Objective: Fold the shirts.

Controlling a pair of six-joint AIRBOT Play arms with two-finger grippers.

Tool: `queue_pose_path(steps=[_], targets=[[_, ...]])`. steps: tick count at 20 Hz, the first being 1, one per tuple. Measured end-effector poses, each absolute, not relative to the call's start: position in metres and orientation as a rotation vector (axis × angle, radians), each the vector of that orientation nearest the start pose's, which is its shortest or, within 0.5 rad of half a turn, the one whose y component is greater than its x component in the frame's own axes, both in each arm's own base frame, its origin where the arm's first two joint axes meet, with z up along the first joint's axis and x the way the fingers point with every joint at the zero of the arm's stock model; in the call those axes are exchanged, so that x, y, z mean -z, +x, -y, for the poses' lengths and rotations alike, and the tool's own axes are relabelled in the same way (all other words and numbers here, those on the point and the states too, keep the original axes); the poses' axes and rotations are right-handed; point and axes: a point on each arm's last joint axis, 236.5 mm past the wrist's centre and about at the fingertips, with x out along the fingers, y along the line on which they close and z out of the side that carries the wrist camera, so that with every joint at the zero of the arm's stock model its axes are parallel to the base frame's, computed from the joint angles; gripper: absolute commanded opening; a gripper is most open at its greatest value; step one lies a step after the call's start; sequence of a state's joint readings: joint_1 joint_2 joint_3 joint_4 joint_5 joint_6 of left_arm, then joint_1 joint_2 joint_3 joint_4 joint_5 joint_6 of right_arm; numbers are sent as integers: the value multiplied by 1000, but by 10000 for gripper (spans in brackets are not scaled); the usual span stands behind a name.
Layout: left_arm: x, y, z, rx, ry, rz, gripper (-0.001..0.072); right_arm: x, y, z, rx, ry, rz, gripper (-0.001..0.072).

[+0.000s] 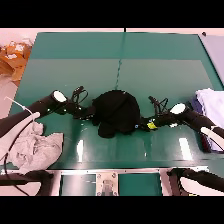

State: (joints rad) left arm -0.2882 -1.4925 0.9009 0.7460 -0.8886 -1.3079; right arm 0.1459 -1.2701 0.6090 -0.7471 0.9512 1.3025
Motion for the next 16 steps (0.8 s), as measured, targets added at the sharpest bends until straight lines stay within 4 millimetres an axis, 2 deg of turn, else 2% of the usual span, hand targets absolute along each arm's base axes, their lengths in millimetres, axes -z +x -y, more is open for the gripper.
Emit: queue_pose_path(steps=[1, 4, 6, 8, 12, 14, 16], targets=[[89, 324, 236, 553, -457, -1432, 27, 97, 259, -182, -438, 589, -1500, 18], [81, 330, 231, 567, -390, -1432, 26, 98, 262, -185, -435, 595, -1488, 15], [77, 335, 218, 545, -360, -1443, 26, 100, 267, -177, -414, 590, -1473, 15], [72, 341, 191, 493, -320, -1456, 26, 102, 278, -154, -367, 574, -1451, 15], [57, 353, 118, 333, -255, -1442, 26, 93, 305, -91, -241, 621, -1405, 15], [46, 359, 94, 279, -263, -1412, 26, 80, 319, -70, -216, 657, -1367, 15], [37, 363, 82, 256, -285, -1387, 26, 61, 334, -64, -240, 679, -1321, 15]])
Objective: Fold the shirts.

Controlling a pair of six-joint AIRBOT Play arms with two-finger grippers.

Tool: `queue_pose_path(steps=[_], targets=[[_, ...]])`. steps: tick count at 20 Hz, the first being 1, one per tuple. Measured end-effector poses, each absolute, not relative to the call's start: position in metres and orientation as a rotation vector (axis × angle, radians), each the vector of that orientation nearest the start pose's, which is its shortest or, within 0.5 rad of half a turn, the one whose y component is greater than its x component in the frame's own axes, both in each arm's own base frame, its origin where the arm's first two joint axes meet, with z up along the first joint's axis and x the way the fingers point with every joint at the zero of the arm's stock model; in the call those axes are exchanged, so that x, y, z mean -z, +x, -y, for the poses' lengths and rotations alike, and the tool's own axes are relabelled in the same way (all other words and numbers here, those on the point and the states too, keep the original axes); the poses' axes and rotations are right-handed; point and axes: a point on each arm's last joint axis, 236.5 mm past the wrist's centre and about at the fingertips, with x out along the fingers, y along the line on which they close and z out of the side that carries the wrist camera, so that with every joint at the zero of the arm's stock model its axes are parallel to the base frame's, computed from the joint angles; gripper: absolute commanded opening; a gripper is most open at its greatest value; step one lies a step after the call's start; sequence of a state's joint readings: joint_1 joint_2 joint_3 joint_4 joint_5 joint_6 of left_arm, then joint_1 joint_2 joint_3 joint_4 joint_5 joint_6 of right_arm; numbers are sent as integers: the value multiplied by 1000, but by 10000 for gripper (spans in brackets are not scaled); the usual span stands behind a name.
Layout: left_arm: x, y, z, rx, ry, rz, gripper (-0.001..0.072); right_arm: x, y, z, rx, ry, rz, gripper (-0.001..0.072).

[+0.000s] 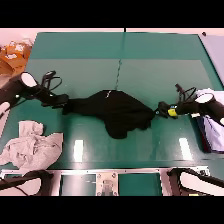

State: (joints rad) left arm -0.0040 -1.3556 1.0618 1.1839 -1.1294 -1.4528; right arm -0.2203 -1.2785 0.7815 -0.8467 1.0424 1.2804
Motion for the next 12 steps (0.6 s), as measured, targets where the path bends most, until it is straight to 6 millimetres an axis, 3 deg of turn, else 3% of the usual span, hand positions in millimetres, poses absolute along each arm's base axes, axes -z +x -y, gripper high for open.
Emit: queue_pose_path(steps=[3, 5, 7, 9, 12], targets=[[15, 375, 87, 295, -330, -1325, 26, 18, 366, -67, -314, 687, -1219, 15], [-14, 389, 91, 329, -336, -1251, 26, -27, 388, -71, -384, 660, -1135, 15], [-59, 401, 94, 367, -315, -1147, 26, -93, 409, -73, -449, 599, -1010, 15], [-118, 407, 97, 401, -279, -1014, 26, -173, 420, -74, -492, 525, -851, 16], [-221, 397, 100, 438, -208, -778, 26, -296, 406, -79, -535, 394, -595, 16]])
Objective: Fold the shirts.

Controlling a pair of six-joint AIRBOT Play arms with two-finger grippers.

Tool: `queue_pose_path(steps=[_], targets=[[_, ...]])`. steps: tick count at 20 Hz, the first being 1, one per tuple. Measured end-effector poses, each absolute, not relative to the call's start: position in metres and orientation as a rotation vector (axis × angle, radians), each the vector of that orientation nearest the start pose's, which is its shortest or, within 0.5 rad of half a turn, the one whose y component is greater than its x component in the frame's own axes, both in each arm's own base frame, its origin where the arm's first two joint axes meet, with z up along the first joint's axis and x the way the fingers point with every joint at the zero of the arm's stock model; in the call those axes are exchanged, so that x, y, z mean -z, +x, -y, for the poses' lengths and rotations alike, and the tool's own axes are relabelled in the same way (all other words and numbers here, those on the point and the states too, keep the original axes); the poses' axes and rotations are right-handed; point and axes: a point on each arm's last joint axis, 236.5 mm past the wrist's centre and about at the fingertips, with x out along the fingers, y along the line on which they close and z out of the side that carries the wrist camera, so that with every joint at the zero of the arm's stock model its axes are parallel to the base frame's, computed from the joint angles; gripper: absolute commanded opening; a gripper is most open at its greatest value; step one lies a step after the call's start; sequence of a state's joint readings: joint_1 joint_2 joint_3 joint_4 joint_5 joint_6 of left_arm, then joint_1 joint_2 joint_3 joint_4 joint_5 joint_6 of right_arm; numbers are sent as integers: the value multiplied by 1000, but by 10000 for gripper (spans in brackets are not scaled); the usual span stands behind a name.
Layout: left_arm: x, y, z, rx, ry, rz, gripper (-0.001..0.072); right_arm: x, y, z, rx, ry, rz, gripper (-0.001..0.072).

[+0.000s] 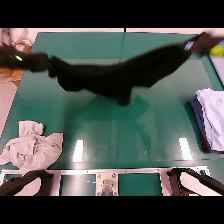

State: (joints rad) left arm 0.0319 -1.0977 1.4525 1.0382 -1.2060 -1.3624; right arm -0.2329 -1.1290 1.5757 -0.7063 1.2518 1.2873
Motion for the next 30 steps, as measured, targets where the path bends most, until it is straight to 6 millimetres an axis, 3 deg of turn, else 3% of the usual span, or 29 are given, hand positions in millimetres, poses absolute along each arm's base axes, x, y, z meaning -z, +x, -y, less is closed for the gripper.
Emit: queue_pose_path(steps=[3, 6, 9, 10, 12, 14, 16, 20, 21, 22, 23, 24, 26, 28, 30], targets=[[-314, 368, 99, 447, -136, -533, 26, -391, 367, -86, -537, 279, -385, 16], [-378, 342, 93, 417, -79, -341, 26, -435, 338, -87, -512, 213, -276, 16], [-407, 332, 87, 392, -56, -249, 26, -440, 331, -86, -497, 210, -267, 16], [-411, 334, 84, 380, -51, -234, 26, -430, 332, -86, -496, 219, -298, 17], [-410, 346, 80, 361, -49, -226, 26, -391, 342, -84, -493, 264, -407, 17], [-389, 369, 78, 354, -62, -276, 27, -330, 358, -85, -490, 338, -550, 17], [-346, 397, 82, 374, -102, -391, 27, -263, 377, -88, -474, 420, -671, 18], [-212, 429, 102, 442, -237, -739, 27, -109, 409, -105, -400, 543, -900, 22], [-180, 431, 105, 449, -269, -820, 27, -75, 413, -110, -379, 561, -951, 122], [-147, 430, 108, 452, -303, -899, 27, -46, 417, -113, -359, 574, -997, 291], [-116, 426, 110, 451, -330, -977, 27, -23, 419, -115, -341, 580, -1031, 344], [-91, 421, 111, 450, -354, -1042, 27, -5, 421, -113, -321, 589, -1059, 344], [-51, 411, 113, 441, -392, -1139, 27, 7, 427, -97, -283, 614, -1076, 343], [-27, 402, 114, 437, -405, -1198, 27, 4, 427, -72, -255, 649, -1088, 332], [-15, 397, 114, 438, -408, -1228, 27, -4, 414, -47, -235, 690, -1108, 231]])
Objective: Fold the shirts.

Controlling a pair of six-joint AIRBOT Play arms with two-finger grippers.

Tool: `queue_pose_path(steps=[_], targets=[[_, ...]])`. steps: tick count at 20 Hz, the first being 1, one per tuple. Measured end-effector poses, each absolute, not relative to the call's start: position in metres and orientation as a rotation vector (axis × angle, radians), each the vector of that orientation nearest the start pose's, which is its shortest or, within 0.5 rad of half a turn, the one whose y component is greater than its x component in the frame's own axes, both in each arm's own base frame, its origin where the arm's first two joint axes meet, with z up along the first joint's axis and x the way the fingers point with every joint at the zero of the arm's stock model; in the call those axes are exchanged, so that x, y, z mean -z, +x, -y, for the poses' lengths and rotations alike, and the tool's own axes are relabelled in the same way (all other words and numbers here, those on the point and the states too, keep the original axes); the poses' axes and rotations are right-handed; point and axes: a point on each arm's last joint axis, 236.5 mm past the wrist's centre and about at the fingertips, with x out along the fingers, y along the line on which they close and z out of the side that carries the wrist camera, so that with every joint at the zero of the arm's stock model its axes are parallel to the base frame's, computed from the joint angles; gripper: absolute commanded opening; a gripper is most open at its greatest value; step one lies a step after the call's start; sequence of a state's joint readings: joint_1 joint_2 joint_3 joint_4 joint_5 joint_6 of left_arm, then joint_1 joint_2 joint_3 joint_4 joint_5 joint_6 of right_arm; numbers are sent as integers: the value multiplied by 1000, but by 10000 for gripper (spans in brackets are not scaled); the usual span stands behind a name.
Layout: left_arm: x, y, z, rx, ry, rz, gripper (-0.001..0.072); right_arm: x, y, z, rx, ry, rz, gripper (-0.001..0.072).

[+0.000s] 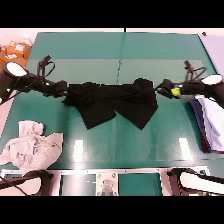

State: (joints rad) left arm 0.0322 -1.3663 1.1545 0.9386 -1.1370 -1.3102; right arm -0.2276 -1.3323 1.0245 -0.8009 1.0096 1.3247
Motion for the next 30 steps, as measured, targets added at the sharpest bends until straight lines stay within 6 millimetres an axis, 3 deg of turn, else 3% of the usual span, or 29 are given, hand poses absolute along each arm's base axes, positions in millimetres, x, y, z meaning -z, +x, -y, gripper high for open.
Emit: queue_pose_path(steps=[1, 3, 5, 9, 13, 14, 15, 16, 19, 21, 23, 24, 25, 27, 30], targets=[[-10, 396, 114, 436, -408, -1237, 27, -5, 403, -39, -225, 713, -1123, 236], [-6, 394, 114, 437, -407, -1247, 27, 3, 373, -31, -203, 759, -1169, 404], [-3, 393, 113, 442, -399, -1251, 27, 26, 335, -38, -188, 813, -1246, 434], [-1, 392, 114, 449, -391, -1253, 27, 80, 275, -82, -198, 904, -1373, 434], [-1, 391, 114, 452, -387, -1255, 27, 101, 265, -130, -237, 945, -1384, 429], [-1, 391, 114, 453, -387, -1255, 27, 104, 267, -139, -241, 946, -1380, 332], [-1, 391, 114, 453, -386, -1256, 27, 108, 270, -145, -239, 933, -1372, 55], [-1, 391, 114, 454, -385, -1255, 26, 111, 274, -151, -241, 921, -1366, 17], [-11, 393, 114, 473, -359, -1235, 26, 99, 300, -158, -284, 865, -1303, 14], [-41, 400, 112, 484, -321, -1163, 25, 63, 323, -166, -374, 837, -1239, 15], [-92, 409, 108, 484, -252, -1036, 26, 3, 353, -160, -443, 774, -1113, 15], [-127, 412, 104, 479, -210, -952, 26, -32, 363, -154, -473, 725, -1044, 15], [-164, 412, 101, 474, -171, -863, 26, -74, 372, -147, -497, 682, -959, 15], [-250, 402, 98, 463, -101, -654, 26, -179, 383, -123, -508, 576, -717, 15], [-382, 356, 94, 438, -15, -318, 27, -342, 346, -96, -496, 410, -346, 15]])
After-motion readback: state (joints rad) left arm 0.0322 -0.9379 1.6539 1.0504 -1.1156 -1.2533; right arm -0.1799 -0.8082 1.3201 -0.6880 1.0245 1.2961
